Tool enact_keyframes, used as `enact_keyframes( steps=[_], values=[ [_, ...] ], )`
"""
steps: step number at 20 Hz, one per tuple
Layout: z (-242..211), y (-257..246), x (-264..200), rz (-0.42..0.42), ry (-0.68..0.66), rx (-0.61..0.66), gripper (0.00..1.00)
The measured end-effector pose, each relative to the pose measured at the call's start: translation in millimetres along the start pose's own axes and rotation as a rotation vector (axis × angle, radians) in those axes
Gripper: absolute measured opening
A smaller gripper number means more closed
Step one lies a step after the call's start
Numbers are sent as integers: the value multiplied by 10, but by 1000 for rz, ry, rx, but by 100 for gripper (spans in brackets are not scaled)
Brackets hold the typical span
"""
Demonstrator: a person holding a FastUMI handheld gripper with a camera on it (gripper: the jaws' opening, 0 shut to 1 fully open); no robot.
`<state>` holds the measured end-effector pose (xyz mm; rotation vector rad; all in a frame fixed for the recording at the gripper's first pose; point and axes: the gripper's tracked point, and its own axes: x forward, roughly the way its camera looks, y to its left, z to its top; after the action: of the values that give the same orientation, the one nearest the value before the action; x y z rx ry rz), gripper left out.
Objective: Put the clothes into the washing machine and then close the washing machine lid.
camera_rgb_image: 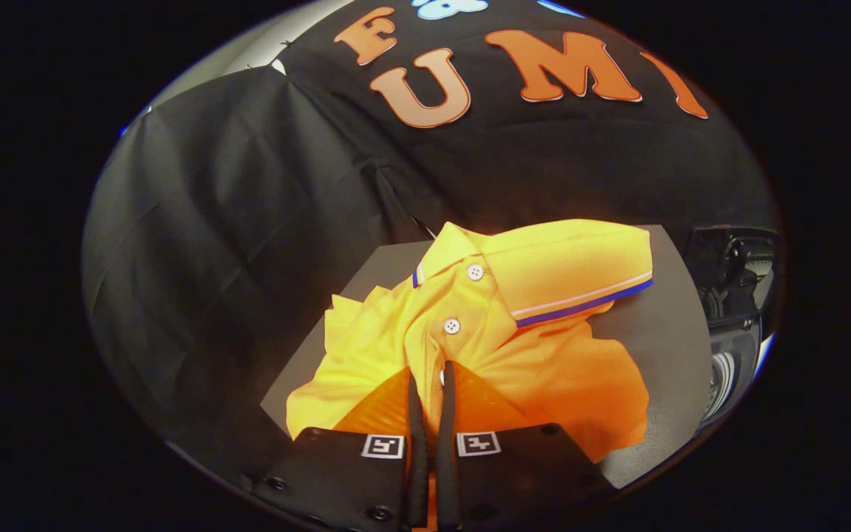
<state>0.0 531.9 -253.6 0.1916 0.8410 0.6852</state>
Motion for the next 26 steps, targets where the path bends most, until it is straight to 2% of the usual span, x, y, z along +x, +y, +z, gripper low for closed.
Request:
enact_keyframes(
  steps=[2,6,11,16,21,26],
  values=[
    [88,7,-75,-11,-60,-17,12],
    [215,91,-245,34,-243,-49,12],
    [433,265,-714,71,-434,-148,12],
    [597,370,-1088,95,-515,-152,12],
    [845,177,-1599,76,-602,-146,12],
    [1140,-382,-2178,31,-662,-154,12]
  ],
)
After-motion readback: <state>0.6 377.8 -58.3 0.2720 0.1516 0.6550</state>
